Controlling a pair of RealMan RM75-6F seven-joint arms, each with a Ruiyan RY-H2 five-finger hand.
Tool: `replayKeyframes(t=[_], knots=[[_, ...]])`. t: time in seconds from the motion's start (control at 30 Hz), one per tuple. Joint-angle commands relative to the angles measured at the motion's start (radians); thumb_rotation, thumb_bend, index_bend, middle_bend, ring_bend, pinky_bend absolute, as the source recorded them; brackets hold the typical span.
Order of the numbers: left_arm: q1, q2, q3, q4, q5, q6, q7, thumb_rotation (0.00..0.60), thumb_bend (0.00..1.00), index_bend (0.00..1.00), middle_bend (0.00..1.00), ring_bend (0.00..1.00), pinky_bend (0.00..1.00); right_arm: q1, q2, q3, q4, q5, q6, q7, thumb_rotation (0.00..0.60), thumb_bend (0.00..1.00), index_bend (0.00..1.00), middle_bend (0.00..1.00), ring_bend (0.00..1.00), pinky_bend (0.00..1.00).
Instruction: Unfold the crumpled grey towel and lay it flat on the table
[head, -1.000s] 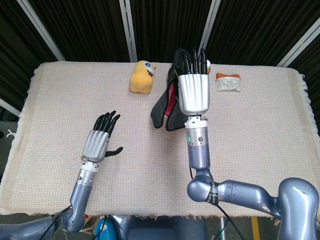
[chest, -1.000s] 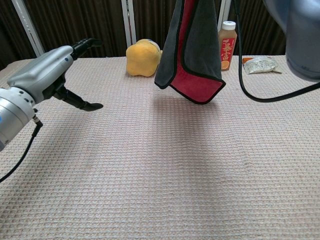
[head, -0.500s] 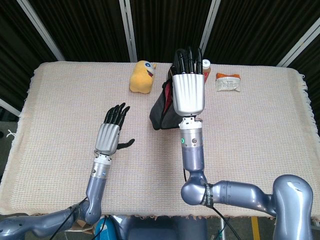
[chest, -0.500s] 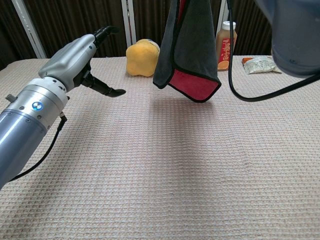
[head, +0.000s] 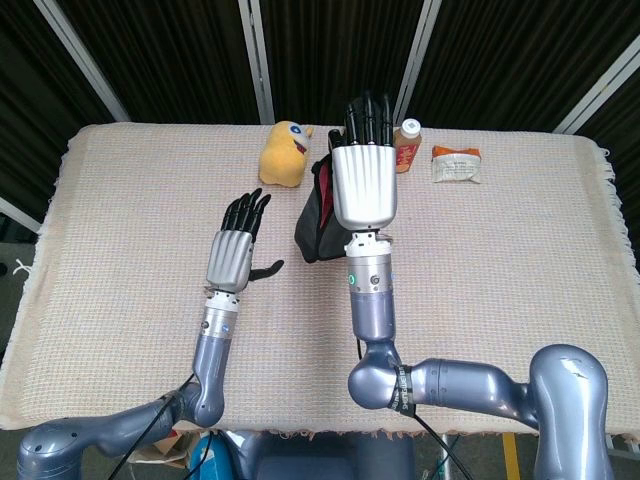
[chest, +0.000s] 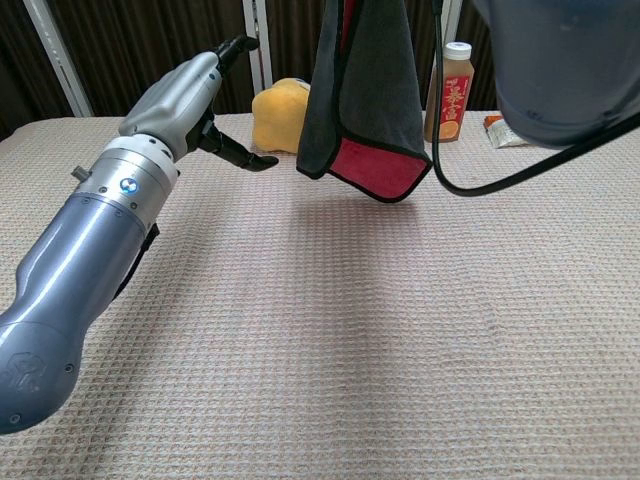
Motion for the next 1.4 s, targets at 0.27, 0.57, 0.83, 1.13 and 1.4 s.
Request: replayKeyframes(t=[0.27,0.57,0.83,1.13,1.4], knots=[[-0.044,-0.063,0.012,0.096,-0.012,-0.016,-0.088,0.600,0.01,0.00,0.00,0.00,0.05,0.055,-0.044,-0.002,0.066,0.016,-0.004,-0.001,0.600,0.56,0.70,0.23,0.09,0.06],[-0.087,-0.103,-0.002,0.189,-0.024,-0.028,-0.135,0.600,0.01,0.00,0.00,0.00,0.05,0.098,-0.105,-0.019,0.110,0.006,0.019,-0.007,0.600,0.56,0.70,0.23,0.09,0.07],[-0.162,-0.158,-0.018,0.360,-0.028,-0.059,-0.179,0.600,0.01,0.00,0.00,0.00,0.05,0.120,-0.110,-0.014,0.147,0.005,-0.004,0.012,0.600,0.56,0.70,0.23,0.09,0.07],[-0.197,-0.192,-0.013,0.487,-0.034,-0.073,-0.235,0.600,0.03,0.00,0.00,0.00,0.05,0.115,-0.107,-0.017,0.136,0.012,0.005,0.018,0.600,0.56,0.71,0.23,0.09,0.07],[-0.184,-0.186,-0.003,0.500,-0.031,-0.038,-0.276,0.600,0.08,0.00,0.00,0.00,0.05,0.102,-0.097,-0.023,0.122,0.013,0.017,0.019,0.600,0.56,0.71,0.23,0.09,0.07]])
